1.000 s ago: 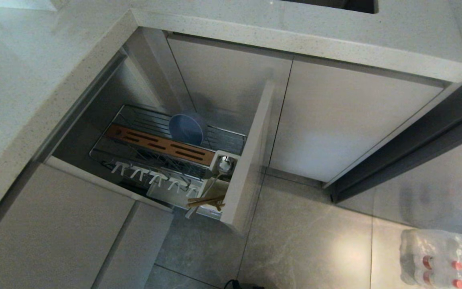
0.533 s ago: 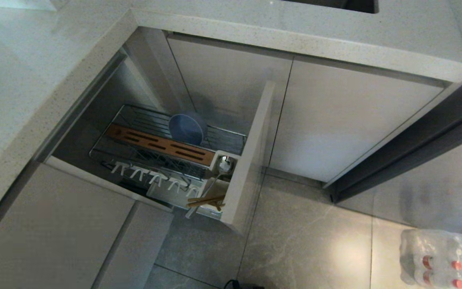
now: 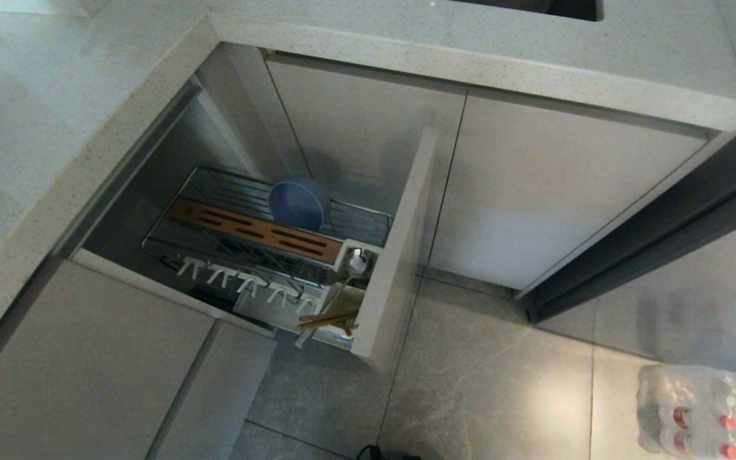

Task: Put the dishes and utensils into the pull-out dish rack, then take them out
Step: Take the chopsticks out of the cupboard

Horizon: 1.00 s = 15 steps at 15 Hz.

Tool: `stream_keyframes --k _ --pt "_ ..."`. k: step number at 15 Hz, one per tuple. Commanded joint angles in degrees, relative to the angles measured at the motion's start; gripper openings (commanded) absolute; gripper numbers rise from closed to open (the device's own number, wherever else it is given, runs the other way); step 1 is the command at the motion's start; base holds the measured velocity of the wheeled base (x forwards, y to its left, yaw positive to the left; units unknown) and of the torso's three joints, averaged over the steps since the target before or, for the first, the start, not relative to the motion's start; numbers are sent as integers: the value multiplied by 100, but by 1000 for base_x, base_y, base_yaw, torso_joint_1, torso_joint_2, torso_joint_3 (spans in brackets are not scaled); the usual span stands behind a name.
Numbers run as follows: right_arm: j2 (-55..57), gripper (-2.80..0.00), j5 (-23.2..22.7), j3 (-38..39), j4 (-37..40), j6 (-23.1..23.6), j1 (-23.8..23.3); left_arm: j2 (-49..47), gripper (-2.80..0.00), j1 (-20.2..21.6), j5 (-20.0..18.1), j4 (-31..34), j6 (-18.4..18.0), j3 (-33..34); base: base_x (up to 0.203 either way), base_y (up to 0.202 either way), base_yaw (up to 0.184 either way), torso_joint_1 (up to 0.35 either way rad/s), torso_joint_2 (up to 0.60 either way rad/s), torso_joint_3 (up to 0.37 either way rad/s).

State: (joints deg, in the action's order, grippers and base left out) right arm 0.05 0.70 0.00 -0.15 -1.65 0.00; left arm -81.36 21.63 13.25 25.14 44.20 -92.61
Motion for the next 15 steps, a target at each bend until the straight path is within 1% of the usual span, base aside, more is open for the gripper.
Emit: stream_keyframes --k 1,4,7,8,10,15 --pt "4 -280 0 0 -3 -2 0 -64 -280 -18 11 9 27 -73 0 0 0 0 0 0" --pt "4 -280 0 0 -3 -2 0 -160 -280 -153 10 3 35 -357 0 0 0 0 0 0" --pt "4 -280 0 0 -3 -2 0 -353 -280 -476 18 0 36 -664 0 0 0 0 0 0" --pt "4 -280 0 0 -3 -2 0 -483 -280 -653 40 -2 39 -762 0 0 0 0 0 0" --pt "4 -280 0 0 -3 -2 0 -732 -280 -871 62 -136 52 -863 0 0 0 0 0 0" --pt "4 -280 0 0 -3 -2 0 -970 -280 -950 55 -229 162 -989 0 0 0 0 0 0"
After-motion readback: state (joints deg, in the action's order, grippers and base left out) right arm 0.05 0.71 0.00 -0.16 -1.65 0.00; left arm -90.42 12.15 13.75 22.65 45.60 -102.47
